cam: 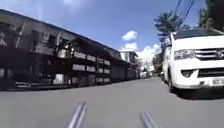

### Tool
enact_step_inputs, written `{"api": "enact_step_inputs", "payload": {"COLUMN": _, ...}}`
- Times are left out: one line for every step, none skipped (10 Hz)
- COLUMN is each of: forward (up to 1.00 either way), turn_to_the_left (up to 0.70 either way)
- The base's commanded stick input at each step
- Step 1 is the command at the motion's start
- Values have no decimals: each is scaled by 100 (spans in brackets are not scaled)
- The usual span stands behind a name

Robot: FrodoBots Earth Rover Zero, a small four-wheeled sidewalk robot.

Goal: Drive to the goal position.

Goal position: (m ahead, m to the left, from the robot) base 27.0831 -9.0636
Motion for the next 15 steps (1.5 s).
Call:
{"api": "enact_step_inputs", "payload": {"forward": 100, "turn_to_the_left": -40}}
{"api": "enact_step_inputs", "payload": {"forward": 100, "turn_to_the_left": -40}}
{"api": "enact_step_inputs", "payload": {"forward": 100, "turn_to_the_left": -40}}
{"api": "enact_step_inputs", "payload": {"forward": 100, "turn_to_the_left": -40}}
{"api": "enact_step_inputs", "payload": {"forward": 100, "turn_to_the_left": -40}}
{"api": "enact_step_inputs", "payload": {"forward": 100, "turn_to_the_left": -40}}
{"api": "enact_step_inputs", "payload": {"forward": 100, "turn_to_the_left": -40}}
{"api": "enact_step_inputs", "payload": {"forward": 100, "turn_to_the_left": -40}}
{"api": "enact_step_inputs", "payload": {"forward": 100, "turn_to_the_left": -40}}
{"api": "enact_step_inputs", "payload": {"forward": 100, "turn_to_the_left": -40}}
{"api": "enact_step_inputs", "payload": {"forward": 100, "turn_to_the_left": -40}}
{"api": "enact_step_inputs", "payload": {"forward": 100, "turn_to_the_left": -40}}
{"api": "enact_step_inputs", "payload": {"forward": 100, "turn_to_the_left": 6}}
{"api": "enact_step_inputs", "payload": {"forward": 100, "turn_to_the_left": 1}}
{"api": "enact_step_inputs", "payload": {"forward": 100, "turn_to_the_left": 6}}
